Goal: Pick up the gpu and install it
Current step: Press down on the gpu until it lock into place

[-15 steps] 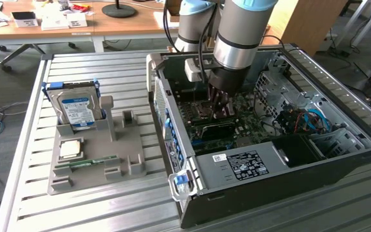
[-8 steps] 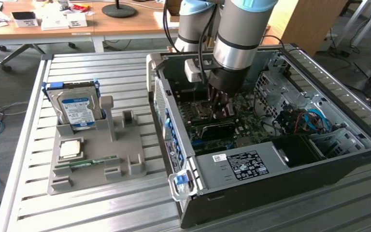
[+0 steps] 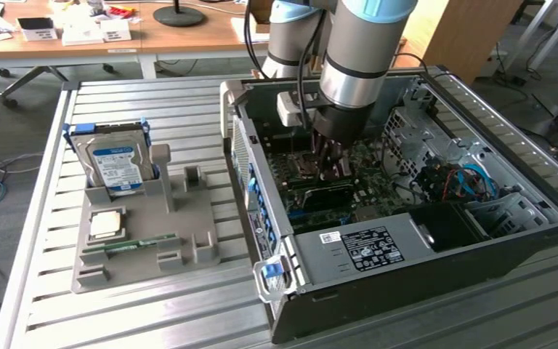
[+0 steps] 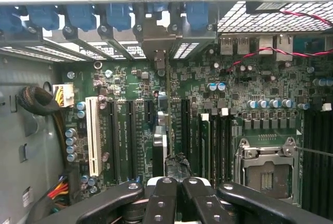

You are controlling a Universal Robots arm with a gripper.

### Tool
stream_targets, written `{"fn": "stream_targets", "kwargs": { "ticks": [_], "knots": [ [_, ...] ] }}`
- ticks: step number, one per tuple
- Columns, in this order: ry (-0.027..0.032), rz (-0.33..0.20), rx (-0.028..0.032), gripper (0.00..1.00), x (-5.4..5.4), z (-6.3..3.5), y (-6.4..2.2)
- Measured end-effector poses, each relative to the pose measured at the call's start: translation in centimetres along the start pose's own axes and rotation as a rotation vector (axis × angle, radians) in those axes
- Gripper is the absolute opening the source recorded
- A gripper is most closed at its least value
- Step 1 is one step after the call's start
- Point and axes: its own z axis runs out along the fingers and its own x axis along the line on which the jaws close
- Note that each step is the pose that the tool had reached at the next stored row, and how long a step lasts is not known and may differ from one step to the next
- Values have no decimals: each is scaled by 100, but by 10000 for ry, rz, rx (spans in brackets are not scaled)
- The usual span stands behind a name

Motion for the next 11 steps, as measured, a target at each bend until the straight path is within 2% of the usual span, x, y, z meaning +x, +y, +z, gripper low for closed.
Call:
{"fn": "stream_targets", "kwargs": {
  "ticks": [11],
  "knots": [
    [0, 1, 0, 11, 16, 31, 0]
  ]
}}
